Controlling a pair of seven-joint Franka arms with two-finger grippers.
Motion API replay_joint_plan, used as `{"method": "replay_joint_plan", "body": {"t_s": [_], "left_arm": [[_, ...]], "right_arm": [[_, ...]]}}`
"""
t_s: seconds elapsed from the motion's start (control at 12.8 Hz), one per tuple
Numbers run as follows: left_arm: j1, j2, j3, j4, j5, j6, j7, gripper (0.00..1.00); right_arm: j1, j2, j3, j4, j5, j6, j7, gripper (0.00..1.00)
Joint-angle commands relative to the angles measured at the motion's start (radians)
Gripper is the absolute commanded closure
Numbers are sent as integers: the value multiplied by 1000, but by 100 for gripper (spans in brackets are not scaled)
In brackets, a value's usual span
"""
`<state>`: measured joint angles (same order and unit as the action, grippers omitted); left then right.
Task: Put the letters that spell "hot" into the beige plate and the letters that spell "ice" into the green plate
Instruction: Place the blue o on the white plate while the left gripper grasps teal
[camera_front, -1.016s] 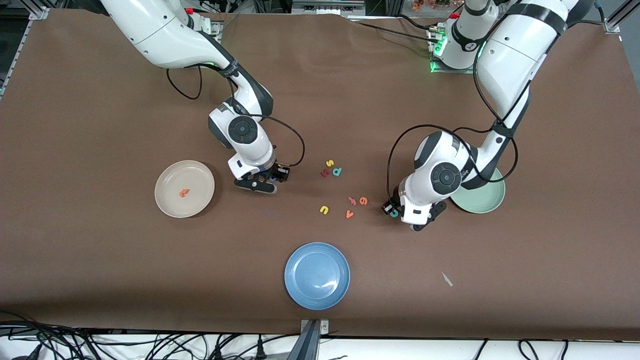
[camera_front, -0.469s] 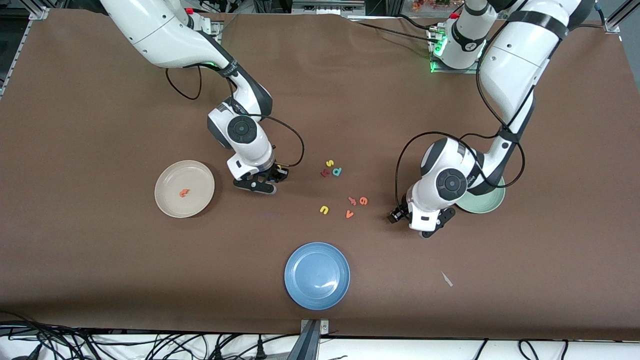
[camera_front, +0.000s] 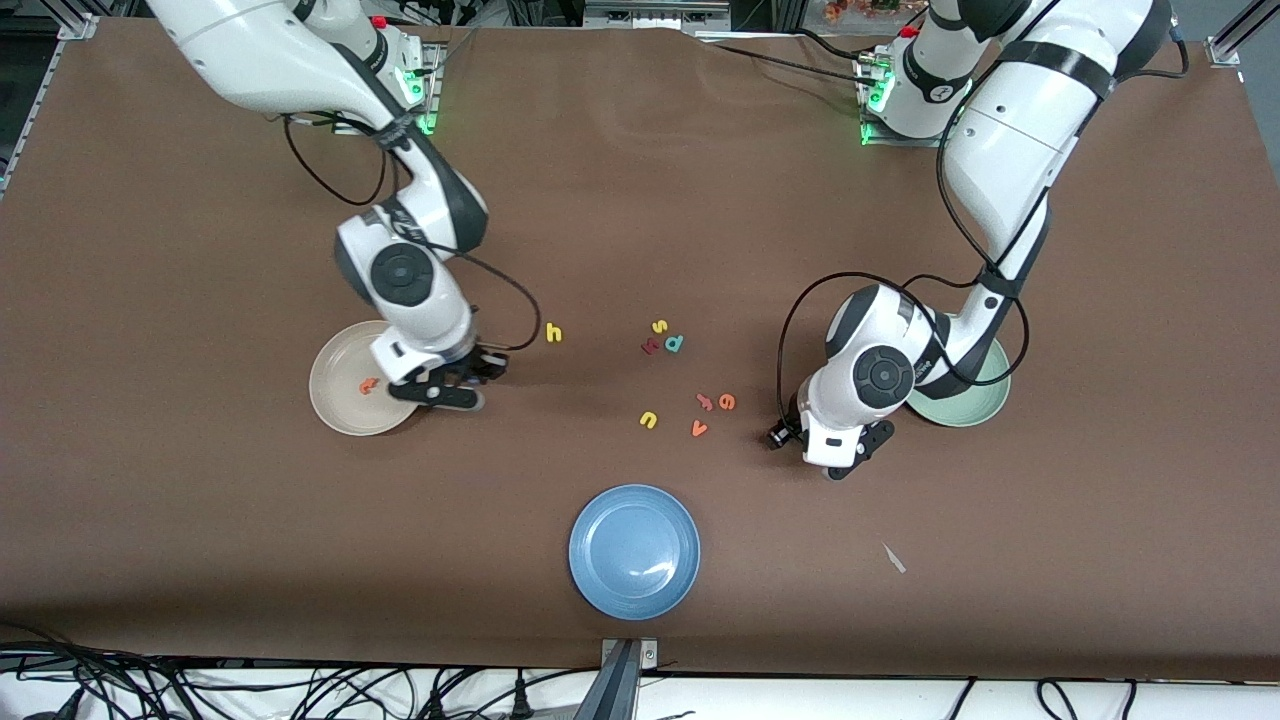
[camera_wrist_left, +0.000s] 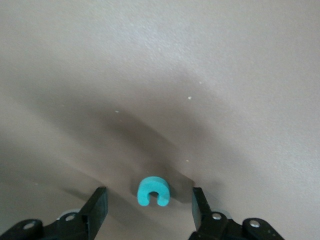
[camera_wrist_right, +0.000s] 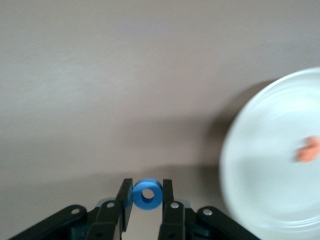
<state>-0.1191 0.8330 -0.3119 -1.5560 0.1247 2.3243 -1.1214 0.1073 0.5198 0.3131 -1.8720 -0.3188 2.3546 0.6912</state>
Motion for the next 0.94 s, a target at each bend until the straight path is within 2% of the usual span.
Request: {"method": "replay_joint_plan", "body": {"t_s": [0.0, 0.16, 0.31, 0.39, 0.47, 0.7, 0.86], "left_arm": [[-11, 31, 5, 44, 30, -6, -24, 40], [-11, 31, 5, 45, 30, -6, -24, 60], [-11, 31, 5, 45, 30, -6, -23, 77], [-10, 29, 5, 45, 30, -8, -21, 82], [-7, 26, 5, 45, 32, -10, -17, 85], [6, 9, 5, 47, 35, -23, -12, 87], [36, -38, -4, 50, 35, -124, 12, 87]], "right_arm": [[-98, -76, 11, -64, 12, -35, -200, 88], [-141, -86, 9, -82, 21, -41, -274, 86], [-143, -87, 9, -108, 21, -26, -272, 77], [-141, -87, 9, -114, 21, -15, -268, 59], [-143, -87, 9, -118, 21, -12, -265, 48], [-141, -87, 9, -118, 49, -12, -262, 47], [-140, -87, 17, -116, 85, -11, -242, 47]]}}
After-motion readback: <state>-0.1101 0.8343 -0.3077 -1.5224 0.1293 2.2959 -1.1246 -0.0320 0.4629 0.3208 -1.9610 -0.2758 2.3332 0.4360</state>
